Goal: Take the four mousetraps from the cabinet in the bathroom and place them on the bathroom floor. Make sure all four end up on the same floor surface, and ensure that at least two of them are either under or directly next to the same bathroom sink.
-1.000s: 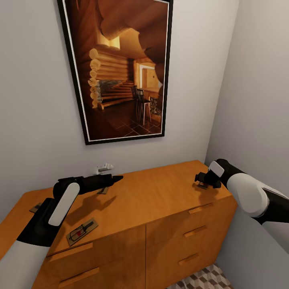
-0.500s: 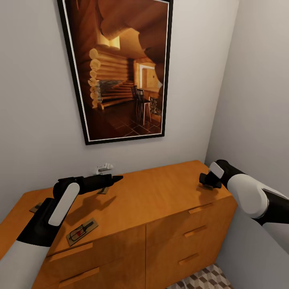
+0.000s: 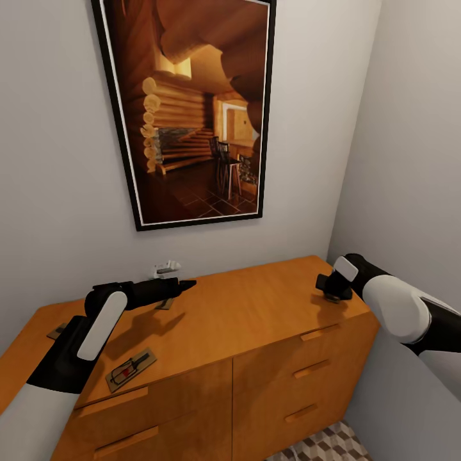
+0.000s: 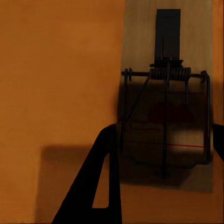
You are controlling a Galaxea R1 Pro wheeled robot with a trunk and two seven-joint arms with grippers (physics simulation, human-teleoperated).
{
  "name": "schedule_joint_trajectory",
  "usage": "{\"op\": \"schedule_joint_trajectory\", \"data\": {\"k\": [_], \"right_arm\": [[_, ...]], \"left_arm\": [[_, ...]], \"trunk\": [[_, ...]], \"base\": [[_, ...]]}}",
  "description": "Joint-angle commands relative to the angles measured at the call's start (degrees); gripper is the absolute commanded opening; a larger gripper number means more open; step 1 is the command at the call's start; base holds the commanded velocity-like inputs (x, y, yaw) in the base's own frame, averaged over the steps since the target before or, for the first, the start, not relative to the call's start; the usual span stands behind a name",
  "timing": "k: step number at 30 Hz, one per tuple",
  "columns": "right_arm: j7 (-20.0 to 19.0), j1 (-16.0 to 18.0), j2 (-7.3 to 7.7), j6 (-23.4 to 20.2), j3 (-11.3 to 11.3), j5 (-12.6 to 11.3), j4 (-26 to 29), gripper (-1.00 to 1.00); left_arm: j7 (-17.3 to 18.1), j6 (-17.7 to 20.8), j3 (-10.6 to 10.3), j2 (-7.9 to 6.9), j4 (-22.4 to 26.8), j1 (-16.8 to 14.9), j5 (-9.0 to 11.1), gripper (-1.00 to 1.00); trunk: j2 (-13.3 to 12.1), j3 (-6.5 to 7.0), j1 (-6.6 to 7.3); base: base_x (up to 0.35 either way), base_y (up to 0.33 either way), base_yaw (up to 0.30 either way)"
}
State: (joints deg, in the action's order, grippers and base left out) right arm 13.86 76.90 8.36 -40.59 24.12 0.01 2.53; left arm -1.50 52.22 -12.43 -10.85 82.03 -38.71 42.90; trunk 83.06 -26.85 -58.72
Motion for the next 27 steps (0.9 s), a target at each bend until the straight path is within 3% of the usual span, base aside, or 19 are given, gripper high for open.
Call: {"op": "schedule_joint_trajectory", "data": {"k": [1,8,9,27], "right_arm": [[0.7,-1.0,-0.02,-0.5,-0.6,1.0,0.0,-1.0],[0.8,-1.0,0.11,-1.3,-1.0,1.6,0.6,-1.0],[0.6,-1.0,0.34,-19.4,-1.2,1.4,23.7,-1.0],[0.3,-1.0,-0.17,-19.4,-1.2,1.2,25.7,-1.0]], "left_arm": [[-0.2,0.2,-0.1,-0.05,0.1,0.0,0.2,1.0],[-0.2,0.2,-0.1,-0.05,0.1,0.0,0.2,1.0],[-0.2,0.2,-0.1,-0.03,0.1,0.0,0.1,1.0],[-0.2,0.2,-0.1,-0.02,0.1,0.0,-0.3,1.0]], "trunk": [[0.0,-0.08,-0.01],[0.0,-0.08,-0.01],[0.0,-0.08,-0.01],[0.0,-0.08,-0.01]], "base": [[0.0,0.0,0.0],[0.0,0.0,0.0],[0.0,0.0,0.0],[0.0,0.0,0.0]]}}
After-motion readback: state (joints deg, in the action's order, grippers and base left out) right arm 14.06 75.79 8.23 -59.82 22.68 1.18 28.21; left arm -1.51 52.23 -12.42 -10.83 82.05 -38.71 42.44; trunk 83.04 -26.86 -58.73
